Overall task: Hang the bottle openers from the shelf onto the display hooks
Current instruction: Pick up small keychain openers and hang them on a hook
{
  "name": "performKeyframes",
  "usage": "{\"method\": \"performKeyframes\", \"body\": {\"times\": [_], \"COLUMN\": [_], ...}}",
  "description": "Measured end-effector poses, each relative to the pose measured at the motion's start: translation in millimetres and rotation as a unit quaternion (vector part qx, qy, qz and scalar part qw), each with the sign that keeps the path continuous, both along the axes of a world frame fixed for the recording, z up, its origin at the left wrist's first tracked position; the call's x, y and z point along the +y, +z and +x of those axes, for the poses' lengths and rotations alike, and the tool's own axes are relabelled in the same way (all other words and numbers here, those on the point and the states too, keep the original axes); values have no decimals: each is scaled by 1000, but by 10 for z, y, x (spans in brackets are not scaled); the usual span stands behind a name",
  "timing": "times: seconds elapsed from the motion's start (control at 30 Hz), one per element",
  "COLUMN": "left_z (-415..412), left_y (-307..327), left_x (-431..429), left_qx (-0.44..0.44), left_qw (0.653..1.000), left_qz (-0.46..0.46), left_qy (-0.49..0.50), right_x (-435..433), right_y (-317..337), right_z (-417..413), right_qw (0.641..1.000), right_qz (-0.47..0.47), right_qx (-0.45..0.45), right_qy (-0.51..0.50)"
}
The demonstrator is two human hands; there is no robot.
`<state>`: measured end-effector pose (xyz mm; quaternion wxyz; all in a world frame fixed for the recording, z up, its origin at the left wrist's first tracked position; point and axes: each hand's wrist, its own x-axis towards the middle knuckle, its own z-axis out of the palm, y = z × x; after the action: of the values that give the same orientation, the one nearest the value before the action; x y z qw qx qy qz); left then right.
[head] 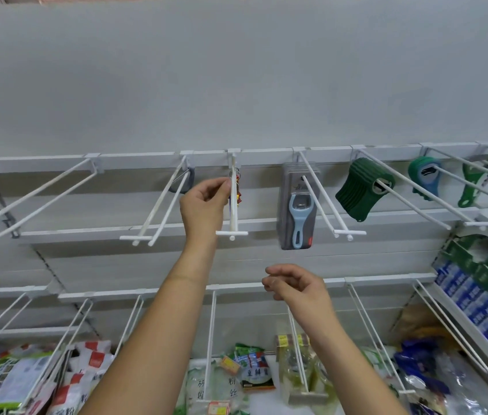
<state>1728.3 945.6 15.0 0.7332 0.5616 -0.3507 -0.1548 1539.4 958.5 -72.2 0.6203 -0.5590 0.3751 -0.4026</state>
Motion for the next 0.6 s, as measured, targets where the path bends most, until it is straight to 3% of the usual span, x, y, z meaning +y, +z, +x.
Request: {"method": "performKeyframes", "body": {"times": [0.37,0.6], "left_z": [20,21], "left_y": [45,-55], "left_x": [-320,-130], "left_qx": [49,53], "left_qw": [999,997], "left_qz": [-19,9], "left_qy": [-5,59], "right_x": [-120,-131], "right_y": [-109,-71], "right_z": [-171,-332], "right_qw": [1000,1000], "right_qz": [12,12], "right_qx": [-4,-13], "right_qy": [-6,10]}}
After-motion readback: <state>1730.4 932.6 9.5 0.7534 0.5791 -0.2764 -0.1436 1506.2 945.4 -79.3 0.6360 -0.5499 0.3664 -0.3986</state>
